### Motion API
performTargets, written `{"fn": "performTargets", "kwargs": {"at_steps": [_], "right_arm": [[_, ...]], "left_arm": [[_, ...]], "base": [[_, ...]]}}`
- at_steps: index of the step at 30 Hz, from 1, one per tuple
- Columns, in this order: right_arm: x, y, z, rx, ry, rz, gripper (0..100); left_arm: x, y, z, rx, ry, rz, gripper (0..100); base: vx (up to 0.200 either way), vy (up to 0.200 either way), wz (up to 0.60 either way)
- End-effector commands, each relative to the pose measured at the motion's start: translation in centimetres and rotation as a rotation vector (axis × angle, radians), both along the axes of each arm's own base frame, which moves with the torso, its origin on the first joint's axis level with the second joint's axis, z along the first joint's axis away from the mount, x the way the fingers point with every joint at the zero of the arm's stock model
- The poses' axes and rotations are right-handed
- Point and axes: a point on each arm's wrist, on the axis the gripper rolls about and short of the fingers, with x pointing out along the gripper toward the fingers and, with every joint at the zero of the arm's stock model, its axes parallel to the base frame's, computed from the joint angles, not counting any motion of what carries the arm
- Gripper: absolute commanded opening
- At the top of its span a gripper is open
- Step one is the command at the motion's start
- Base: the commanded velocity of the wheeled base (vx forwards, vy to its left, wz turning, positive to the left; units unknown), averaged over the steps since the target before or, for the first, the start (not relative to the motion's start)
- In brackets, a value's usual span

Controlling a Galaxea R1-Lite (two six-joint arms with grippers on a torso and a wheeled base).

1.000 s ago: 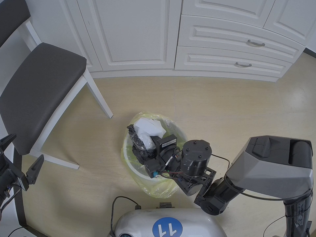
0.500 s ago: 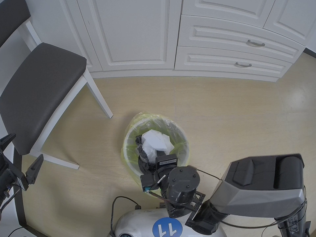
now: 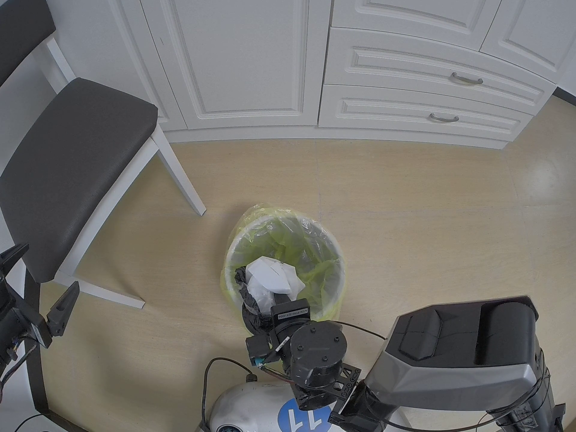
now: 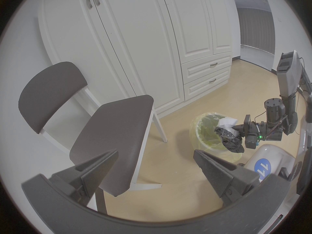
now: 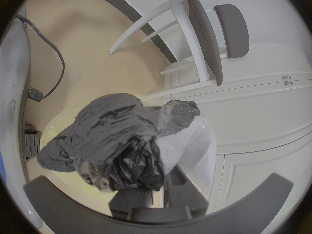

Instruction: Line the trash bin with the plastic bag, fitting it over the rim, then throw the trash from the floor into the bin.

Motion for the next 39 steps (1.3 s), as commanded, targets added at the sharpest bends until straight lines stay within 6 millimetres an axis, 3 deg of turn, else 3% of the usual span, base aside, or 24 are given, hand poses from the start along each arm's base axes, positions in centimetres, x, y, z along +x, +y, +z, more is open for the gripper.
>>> {"fn": "performTargets", "kwargs": {"at_steps": [1,8,26,31,39], "right_arm": [[0.8,0.5,1.0,0.054,-0.037,-0.012,0],[3.8,2.5,2.2,0.117,-0.126,-0.108,0],[5.7,4.2,0.5,0.002,-0.169,-0.258,0],[5.1,4.8,-0.2,-0.012,-0.163,-0.246,0],[1.9,5.3,0.9,-0.033,-0.140,-0.226,0]], "left_arm": [[0.0,-0.1,-0.1,0.001,0.006,-0.007,100],[0.1,-0.1,-0.3,0.002,0.016,-0.015,100],[0.0,-0.1,0.0,-0.002,0.003,-0.015,100],[0.0,-0.1,-0.1,-0.002,0.001,-0.015,100],[0.0,-0.1,-0.2,0.000,0.006,-0.015,100]], "base": [[0.000,0.000,0.00],[0.000,0.000,0.00],[0.000,0.000,0.00],[0.000,0.000,0.00],[0.000,0.000,0.00]]}}
